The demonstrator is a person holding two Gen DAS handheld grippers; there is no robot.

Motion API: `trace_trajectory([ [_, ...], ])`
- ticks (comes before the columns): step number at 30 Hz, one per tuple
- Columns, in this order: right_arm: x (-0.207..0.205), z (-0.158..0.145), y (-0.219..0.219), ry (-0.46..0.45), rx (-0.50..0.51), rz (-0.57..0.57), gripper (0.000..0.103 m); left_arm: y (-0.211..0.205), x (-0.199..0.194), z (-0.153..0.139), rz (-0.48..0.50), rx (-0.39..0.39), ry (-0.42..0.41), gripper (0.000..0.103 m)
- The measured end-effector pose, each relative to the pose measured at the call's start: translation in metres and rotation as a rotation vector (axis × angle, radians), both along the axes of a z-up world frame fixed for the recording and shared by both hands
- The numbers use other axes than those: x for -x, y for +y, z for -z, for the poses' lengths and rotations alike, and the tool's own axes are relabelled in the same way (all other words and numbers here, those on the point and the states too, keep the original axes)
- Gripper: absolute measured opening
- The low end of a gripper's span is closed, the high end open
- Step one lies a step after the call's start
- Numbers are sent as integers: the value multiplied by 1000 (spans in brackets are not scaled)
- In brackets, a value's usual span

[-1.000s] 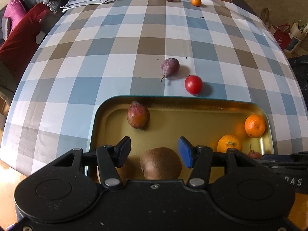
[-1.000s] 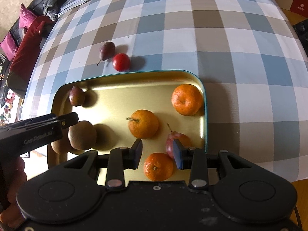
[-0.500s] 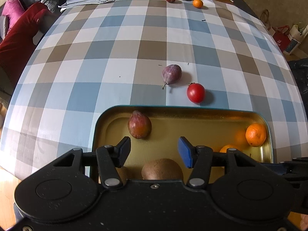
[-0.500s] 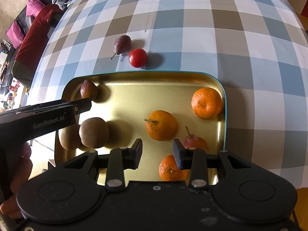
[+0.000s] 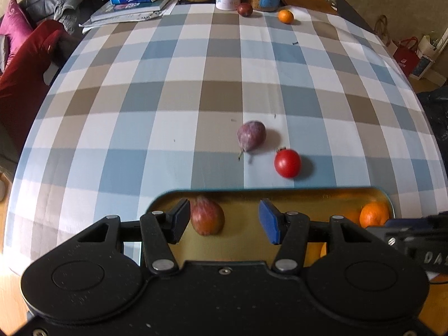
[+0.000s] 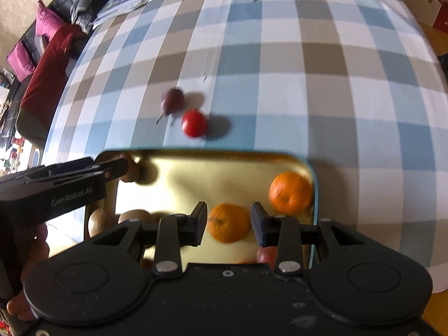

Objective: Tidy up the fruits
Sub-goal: 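Move both open tools away from the tray toward the remaining fruits, then grasp a red pear with the left tool while the right tool grasps a tomato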

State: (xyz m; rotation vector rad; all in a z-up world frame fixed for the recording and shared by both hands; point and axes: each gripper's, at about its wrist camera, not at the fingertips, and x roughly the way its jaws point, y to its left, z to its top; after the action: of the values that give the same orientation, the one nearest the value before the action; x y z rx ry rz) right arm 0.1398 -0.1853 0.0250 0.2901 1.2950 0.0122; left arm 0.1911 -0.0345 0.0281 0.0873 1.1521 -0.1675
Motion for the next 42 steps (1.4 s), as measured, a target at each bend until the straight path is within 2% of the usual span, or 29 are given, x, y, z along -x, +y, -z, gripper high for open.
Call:
trace_trajectory([
  [7, -19, -9, -29, -36, 20, 97, 38, -3, -19, -5, 17, 0, -20, 60],
  [16, -45, 1, -53, -18, 28, 183, 38, -7, -49, -4, 16, -22, -30, 60],
  [27, -66, 18, -54, 24, 42, 197, 38, -23, -89, 23, 29, -20, 51, 60],
  [37, -73, 37, -52, 67, 37, 196, 38, -44, -105, 44, 67, -47, 80, 60],
  [42, -73, 43, -52, 77, 45, 203, 38, -46, -111, 50, 69, -18, 99, 62],
])
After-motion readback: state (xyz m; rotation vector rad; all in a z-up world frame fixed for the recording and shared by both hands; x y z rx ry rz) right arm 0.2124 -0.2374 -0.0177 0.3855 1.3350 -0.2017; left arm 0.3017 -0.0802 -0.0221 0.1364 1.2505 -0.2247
